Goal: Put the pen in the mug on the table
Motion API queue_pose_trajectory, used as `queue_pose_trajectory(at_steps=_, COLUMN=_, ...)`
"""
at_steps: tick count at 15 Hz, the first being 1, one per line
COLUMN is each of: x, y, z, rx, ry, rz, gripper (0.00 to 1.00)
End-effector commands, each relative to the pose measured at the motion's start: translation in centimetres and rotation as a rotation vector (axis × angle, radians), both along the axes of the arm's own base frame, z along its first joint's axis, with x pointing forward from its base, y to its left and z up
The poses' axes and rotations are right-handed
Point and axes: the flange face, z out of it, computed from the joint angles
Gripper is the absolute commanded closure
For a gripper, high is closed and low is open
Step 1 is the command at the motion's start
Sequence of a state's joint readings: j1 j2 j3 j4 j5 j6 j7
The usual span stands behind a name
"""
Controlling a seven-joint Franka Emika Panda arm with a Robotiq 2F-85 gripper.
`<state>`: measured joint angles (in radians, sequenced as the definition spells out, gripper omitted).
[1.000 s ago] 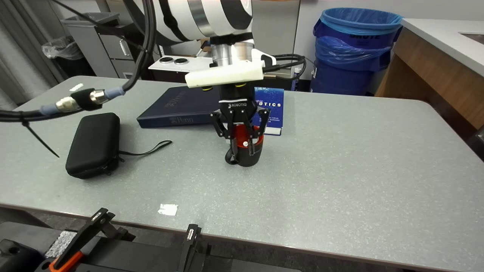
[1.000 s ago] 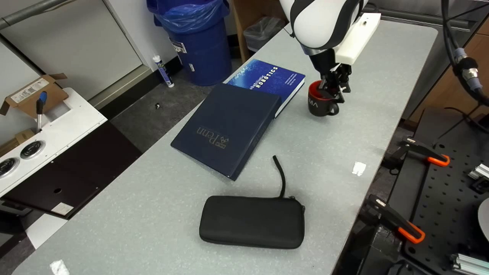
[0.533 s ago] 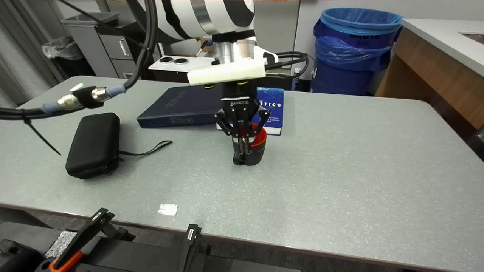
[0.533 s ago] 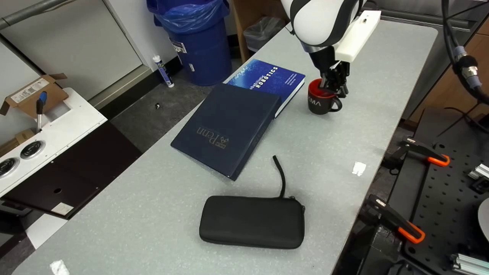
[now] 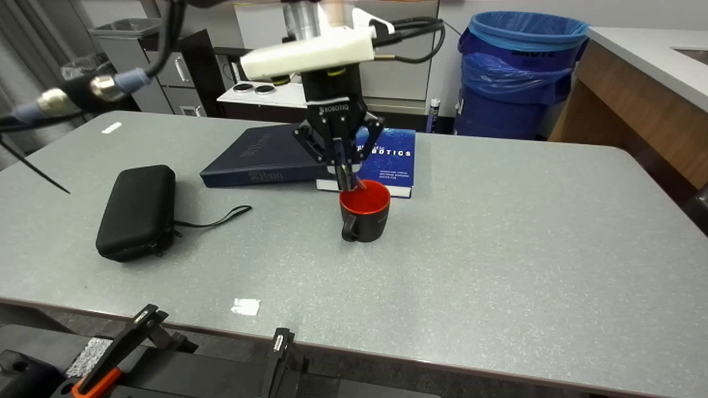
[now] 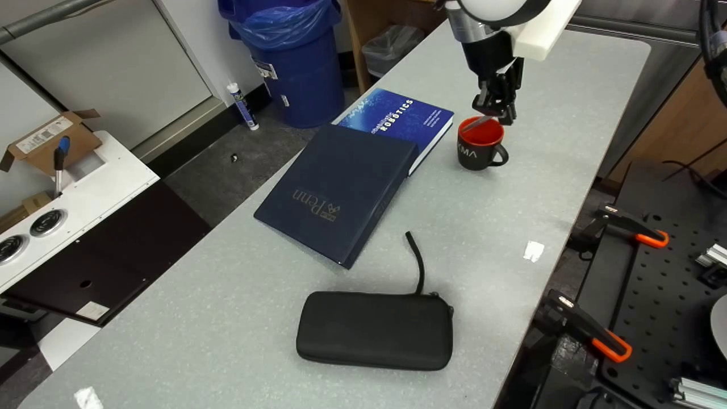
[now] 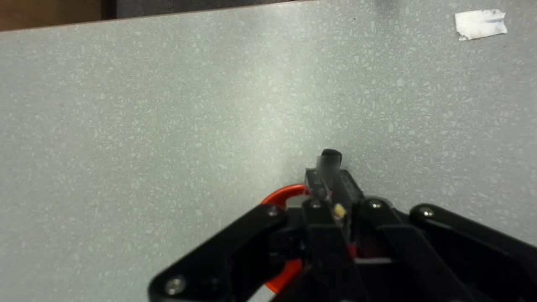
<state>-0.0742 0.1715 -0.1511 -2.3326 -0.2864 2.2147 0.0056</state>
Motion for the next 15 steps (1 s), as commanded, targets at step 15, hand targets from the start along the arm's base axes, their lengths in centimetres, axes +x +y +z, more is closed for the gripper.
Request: queue_pose_trajectory(at_steps=15, x=-1.3, y=14.8, z=-7.0, rx=-0.016, ry=0.173, rz=0.348, gripper=0.97)
